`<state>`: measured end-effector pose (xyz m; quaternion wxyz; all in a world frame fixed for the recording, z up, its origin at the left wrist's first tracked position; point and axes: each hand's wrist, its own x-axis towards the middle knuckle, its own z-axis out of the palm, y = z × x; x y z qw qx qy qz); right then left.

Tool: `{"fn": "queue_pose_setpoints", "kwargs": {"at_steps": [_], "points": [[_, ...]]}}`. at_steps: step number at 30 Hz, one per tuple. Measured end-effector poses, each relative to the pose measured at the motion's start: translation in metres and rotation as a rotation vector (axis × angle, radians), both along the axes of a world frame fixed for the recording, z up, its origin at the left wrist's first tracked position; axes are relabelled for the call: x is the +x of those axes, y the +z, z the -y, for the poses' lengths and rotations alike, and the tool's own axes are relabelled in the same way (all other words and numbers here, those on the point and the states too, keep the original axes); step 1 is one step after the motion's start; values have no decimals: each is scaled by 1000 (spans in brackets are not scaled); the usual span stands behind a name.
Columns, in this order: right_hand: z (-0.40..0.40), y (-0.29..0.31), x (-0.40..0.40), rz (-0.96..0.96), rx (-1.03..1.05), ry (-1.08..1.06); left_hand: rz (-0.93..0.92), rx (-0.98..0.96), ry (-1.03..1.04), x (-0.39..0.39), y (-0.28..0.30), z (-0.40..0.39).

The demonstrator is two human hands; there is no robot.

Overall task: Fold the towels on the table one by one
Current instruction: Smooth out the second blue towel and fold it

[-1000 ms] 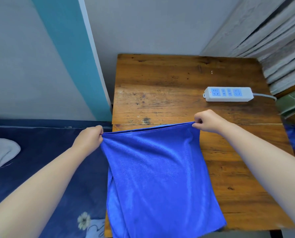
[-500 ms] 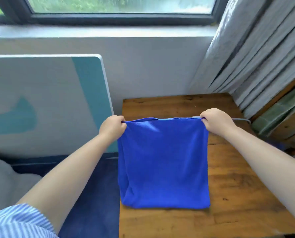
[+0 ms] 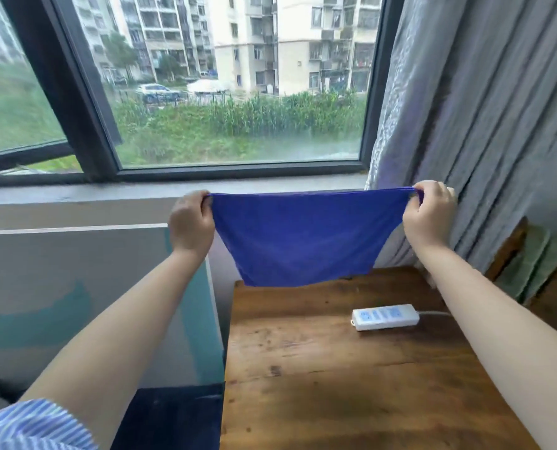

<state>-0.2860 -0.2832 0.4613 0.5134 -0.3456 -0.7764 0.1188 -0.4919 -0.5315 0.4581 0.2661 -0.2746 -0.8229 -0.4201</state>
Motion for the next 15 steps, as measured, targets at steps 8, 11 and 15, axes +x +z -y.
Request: {"fn": "queue_pose_setpoints", "kwargs": {"at_steps": [8,11,15], "points": [[-8,1,-3,133,-98,73,86,-59,26,2,3,-8],[-14,-4,-3,278,-94,147,57,-189,-49,0,3,-9],[-21,-9,4,233,-98,107,73,-308,-18,-3,0,-5]]}}
